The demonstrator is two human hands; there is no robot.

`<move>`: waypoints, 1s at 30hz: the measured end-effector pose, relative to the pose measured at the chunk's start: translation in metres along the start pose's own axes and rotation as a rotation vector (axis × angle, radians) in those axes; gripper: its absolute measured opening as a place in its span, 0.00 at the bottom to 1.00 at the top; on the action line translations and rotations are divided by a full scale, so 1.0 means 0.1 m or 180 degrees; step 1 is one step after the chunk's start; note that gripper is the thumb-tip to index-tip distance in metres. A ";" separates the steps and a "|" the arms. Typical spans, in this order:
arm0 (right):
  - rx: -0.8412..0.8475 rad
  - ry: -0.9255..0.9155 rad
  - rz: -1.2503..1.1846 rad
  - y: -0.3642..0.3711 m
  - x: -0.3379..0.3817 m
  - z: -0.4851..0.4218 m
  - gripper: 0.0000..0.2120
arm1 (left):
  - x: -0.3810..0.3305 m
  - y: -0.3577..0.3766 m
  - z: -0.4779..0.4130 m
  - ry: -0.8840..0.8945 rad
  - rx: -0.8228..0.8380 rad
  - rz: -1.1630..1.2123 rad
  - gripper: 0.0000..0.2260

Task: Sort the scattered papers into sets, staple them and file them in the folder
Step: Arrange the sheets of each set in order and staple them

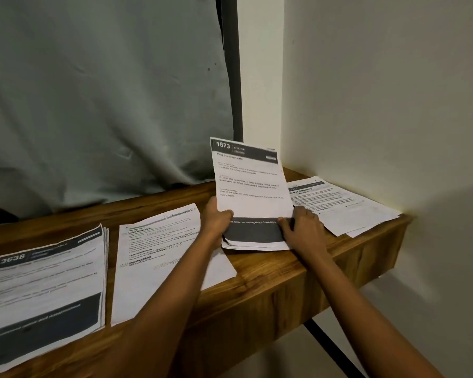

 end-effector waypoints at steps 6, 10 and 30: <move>0.0453 0.0748 -0.2295 -0.15 0.16 -0.33 0.25 | -0.07 -0.33 -0.02 0.0457 -0.0208 0.0056 0.19; 0.0296 0.0945 -0.2661 -0.38 0.37 -0.73 0.16 | -0.25 -0.27 0.04 0.0714 -0.0071 0.0025 0.19; -0.0287 0.0701 -0.2854 -0.39 0.62 -0.66 0.12 | -0.72 -0.35 0.01 0.1404 -0.0481 -0.0332 0.13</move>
Point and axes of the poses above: each hand's wrist, its own z-axis away from the middle knuckle, its own y-axis out of the palm, x = y × z, the point moved 4 cm from there along -z, towards the middle knuckle, and after that the axes turned 6 degrees about -y, right-handed, at the moved point
